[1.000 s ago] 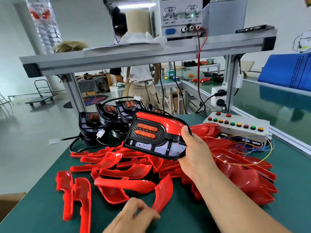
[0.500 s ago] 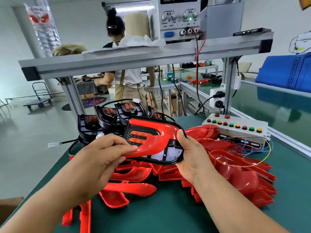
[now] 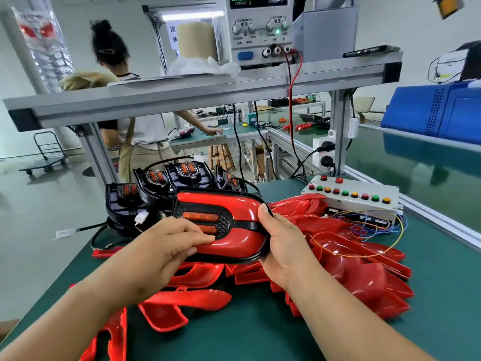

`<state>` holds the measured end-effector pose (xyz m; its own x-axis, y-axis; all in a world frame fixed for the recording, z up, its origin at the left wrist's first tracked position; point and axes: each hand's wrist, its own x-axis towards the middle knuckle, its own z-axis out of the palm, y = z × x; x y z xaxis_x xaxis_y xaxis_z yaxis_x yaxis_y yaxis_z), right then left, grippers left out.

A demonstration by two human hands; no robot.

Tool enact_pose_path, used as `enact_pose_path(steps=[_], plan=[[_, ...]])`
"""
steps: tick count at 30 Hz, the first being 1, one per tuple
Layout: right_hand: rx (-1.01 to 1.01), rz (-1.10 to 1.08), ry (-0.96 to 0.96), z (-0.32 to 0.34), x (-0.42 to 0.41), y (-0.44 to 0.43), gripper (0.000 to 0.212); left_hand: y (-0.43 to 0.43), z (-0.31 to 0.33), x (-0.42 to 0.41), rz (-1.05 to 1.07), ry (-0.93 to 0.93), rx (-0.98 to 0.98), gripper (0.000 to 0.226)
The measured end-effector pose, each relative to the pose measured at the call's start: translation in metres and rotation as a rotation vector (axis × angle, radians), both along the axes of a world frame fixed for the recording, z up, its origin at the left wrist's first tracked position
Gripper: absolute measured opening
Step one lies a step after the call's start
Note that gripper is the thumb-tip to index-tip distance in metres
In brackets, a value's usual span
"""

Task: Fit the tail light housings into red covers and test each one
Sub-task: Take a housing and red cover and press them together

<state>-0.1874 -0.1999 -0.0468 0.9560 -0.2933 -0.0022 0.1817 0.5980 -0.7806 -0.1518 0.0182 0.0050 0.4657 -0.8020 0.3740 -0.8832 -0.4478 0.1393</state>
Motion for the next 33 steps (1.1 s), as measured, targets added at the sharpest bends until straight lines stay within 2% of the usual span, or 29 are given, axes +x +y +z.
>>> enact_pose_path(steps=[5, 8, 13, 17, 23, 33], plan=[[-0.005, 0.011, -0.003, -0.002, 0.000, 0.001, 0.026, 0.000, -0.018, 0.005, 0.003, -0.055, -0.034, 0.030], [-0.017, 0.005, -0.012, -0.003, 0.001, 0.003, 0.025, -0.004, -0.025, 0.003, 0.009, -0.128, -0.023, 0.040], [-0.018, -0.001, -0.008, -0.003, 0.001, 0.002, 0.027, -0.001, -0.027, 0.007, 0.001, -0.077, -0.130, 0.052], [-0.011, -0.003, 0.004, -0.002, 0.000, 0.001, 0.028, -0.001, -0.027, 0.005, 0.007, -0.070, -0.127, 0.041], [0.015, 0.008, 0.013, 0.002, -0.002, 0.002, 0.031, -0.011, -0.033, -0.001, 0.041, -0.143, -0.153, 0.035], [-0.023, 0.019, 0.011, -0.002, 0.000, 0.002, 0.031, -0.007, -0.034, 0.007, 0.058, -0.101, -0.103, 0.044]])
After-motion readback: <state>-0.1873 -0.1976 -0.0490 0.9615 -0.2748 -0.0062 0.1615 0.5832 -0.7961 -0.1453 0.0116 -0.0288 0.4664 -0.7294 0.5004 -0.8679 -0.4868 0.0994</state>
